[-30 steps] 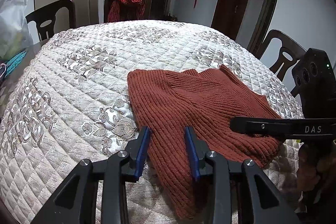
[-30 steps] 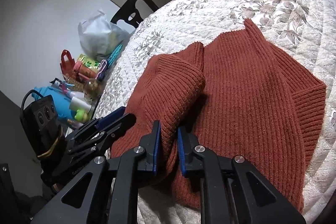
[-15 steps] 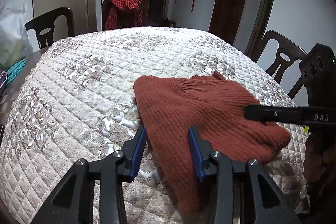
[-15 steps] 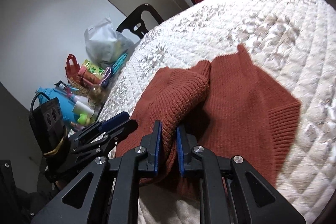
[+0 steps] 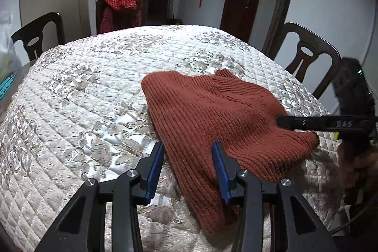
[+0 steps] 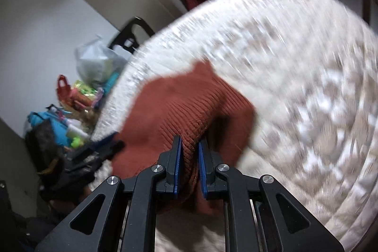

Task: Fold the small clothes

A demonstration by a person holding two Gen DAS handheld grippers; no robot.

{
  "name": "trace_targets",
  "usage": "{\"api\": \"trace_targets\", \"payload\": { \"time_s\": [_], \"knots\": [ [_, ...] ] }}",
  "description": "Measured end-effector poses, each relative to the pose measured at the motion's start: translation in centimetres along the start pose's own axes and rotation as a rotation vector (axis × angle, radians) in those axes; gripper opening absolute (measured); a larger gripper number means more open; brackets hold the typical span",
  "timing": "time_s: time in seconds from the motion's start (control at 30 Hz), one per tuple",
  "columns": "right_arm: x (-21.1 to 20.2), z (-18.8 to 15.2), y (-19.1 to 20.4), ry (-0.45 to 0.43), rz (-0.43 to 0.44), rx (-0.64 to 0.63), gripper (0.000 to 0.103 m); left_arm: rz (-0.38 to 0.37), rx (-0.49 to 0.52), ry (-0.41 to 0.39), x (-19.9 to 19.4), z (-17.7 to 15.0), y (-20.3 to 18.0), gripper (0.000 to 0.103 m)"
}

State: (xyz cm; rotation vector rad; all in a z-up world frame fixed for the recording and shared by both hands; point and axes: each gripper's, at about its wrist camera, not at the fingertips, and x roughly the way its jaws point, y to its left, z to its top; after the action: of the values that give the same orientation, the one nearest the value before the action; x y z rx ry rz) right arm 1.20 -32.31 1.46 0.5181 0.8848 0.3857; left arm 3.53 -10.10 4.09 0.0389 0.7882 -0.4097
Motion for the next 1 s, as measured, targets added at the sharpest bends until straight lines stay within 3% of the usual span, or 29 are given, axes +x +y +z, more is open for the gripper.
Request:
{"api": "trace_targets", "payload": {
  "time_s": [0.37,0.63,0.73,0.83,1.0],
  "knots": [
    [-0.9,0.0,-0.5,-0.013,0.000,-0.015,0.014,-0.022,-0.013,0.002,0.0,0.4,0.2,0.045],
    [-4.3,1.0,2.3,-0.116,-0.048,-0.105,0.014,-0.013,-0.012,-0.037,-0.6,1.9,0.6,0.044],
    [-4.0,-0.5,4.1,-0.082,-0.014,-0.176,0.014,-0.035,-0.002,-0.021,-0.4,1.3,0.2,0.044],
    [-2.3,-2.5,4.4,0.004,-0.057,-0.235,0.013,-0.055,0.016,0.004,0.2,0.7,-0.4,0.045],
    [-2.6,-2.8,0.8,-0.017,-0.092,-0.138,0.012,-0.044,0.035,0.005,0.7,0.2,-1.0,0.045]
  ]
}}
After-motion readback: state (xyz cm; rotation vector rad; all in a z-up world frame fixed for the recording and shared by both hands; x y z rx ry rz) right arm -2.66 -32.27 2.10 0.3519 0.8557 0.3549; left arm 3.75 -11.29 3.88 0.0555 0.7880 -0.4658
